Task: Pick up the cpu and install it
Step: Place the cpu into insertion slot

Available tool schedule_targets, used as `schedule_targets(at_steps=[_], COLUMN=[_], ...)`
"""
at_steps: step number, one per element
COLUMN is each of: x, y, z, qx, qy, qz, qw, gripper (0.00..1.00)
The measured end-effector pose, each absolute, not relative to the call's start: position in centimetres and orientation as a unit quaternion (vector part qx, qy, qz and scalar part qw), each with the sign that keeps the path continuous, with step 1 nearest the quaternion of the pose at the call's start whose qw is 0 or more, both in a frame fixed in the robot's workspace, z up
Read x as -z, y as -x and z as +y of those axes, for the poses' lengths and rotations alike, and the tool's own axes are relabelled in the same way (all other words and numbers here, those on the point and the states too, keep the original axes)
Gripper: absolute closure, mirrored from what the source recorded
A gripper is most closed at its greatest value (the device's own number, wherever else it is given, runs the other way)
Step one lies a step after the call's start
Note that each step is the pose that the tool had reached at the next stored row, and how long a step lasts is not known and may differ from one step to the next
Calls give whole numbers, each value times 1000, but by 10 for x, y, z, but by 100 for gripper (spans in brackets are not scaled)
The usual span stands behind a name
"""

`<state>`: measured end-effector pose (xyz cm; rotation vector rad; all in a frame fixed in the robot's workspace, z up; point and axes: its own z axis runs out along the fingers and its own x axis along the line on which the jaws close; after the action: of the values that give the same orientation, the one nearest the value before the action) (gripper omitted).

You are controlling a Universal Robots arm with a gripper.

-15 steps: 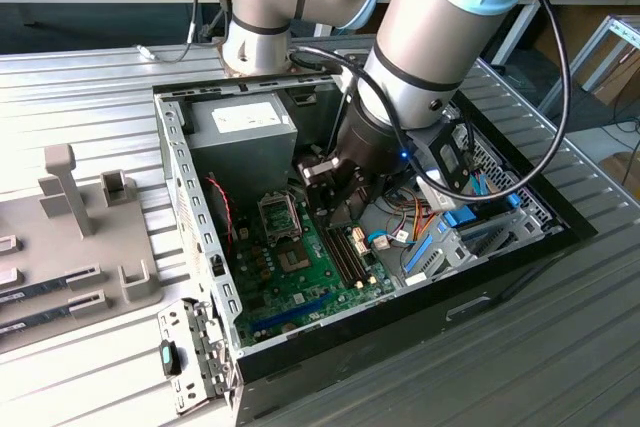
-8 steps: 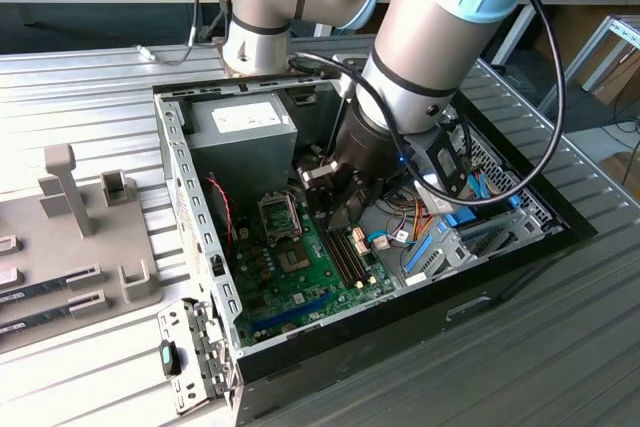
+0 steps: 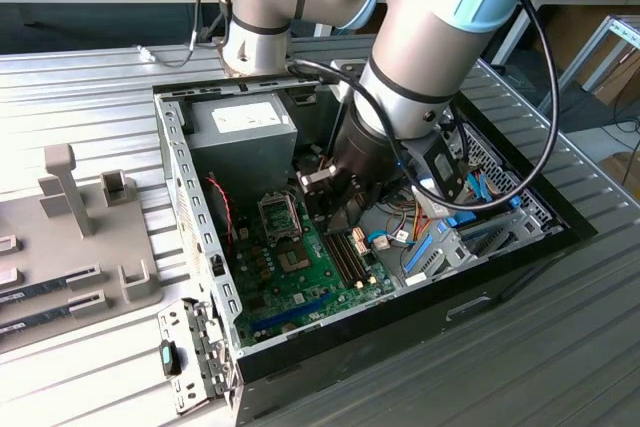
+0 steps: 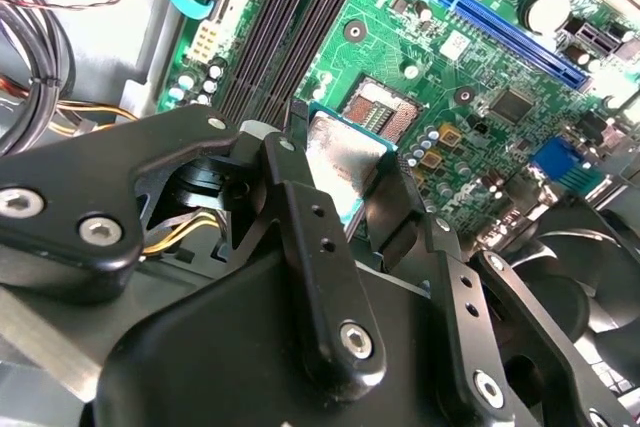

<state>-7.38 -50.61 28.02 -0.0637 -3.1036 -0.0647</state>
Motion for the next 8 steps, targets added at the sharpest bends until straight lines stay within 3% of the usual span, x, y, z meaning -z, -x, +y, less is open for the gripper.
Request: schedule_targets(at_steps=[8], x=[-275], y=[74], z=[-506], qx=[21], qy=[21], qz=[-999], qw=[18], gripper=[53])
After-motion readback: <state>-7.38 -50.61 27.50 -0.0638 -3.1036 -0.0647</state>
